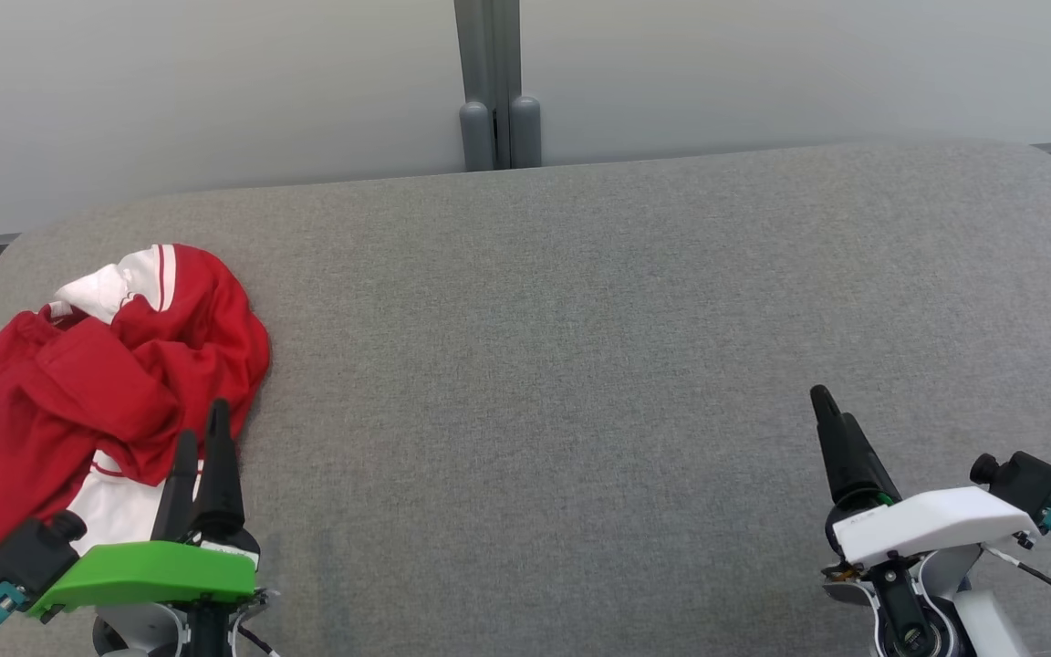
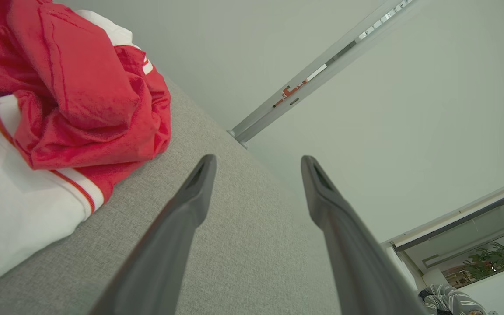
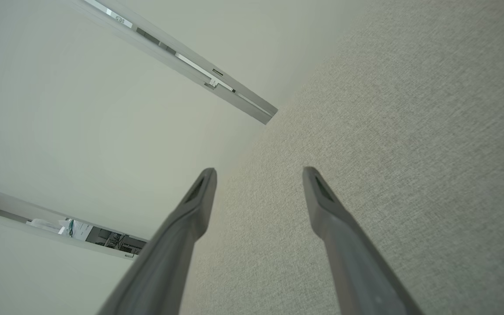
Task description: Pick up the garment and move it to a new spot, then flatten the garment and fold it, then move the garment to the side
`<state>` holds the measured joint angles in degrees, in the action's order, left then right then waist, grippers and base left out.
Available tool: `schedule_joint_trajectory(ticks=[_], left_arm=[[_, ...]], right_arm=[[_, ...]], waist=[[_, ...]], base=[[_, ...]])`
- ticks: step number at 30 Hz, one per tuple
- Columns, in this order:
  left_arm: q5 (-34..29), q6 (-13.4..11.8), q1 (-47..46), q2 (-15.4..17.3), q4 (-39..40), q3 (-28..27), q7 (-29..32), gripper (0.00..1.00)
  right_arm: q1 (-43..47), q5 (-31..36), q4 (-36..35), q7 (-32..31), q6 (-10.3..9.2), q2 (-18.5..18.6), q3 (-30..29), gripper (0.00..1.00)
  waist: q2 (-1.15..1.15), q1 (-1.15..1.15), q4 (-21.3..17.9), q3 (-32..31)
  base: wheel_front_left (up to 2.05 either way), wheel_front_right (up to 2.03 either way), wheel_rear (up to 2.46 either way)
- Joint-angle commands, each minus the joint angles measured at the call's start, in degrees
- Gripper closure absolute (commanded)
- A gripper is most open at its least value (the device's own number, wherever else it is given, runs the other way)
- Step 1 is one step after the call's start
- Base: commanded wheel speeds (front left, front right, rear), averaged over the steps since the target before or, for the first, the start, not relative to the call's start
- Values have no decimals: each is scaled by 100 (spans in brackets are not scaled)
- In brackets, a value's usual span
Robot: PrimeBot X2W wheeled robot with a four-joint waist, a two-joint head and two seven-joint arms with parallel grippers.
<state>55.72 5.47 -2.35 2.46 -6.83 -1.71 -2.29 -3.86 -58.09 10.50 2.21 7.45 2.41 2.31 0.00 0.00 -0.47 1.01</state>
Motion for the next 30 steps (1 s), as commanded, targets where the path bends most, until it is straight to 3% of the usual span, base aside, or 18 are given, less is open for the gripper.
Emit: schedule_joint_trajectory(ticks=[1, 14, 30], left_arm=[[-278, -27, -14, 30, 136, 36, -68, 0], [-1355, -101, 87, 36, 320, 179, -314, 0], [-2453, 18, 252, 44, 435, 361, -578, 0]], right_arm=[[-77, 311, -92, 74, 3, 32, 60, 0], [-12, 1536, -164, 323, 3, 38, 213, 0], [103, 2659, -132, 586, 3, 44, 475, 0]], waist=[[0, 0, 0, -1], [0, 0, 5, -19], [0, 0, 29, -57]], base=[[0, 0, 0], [0, 0, 0], [0, 0, 0]])
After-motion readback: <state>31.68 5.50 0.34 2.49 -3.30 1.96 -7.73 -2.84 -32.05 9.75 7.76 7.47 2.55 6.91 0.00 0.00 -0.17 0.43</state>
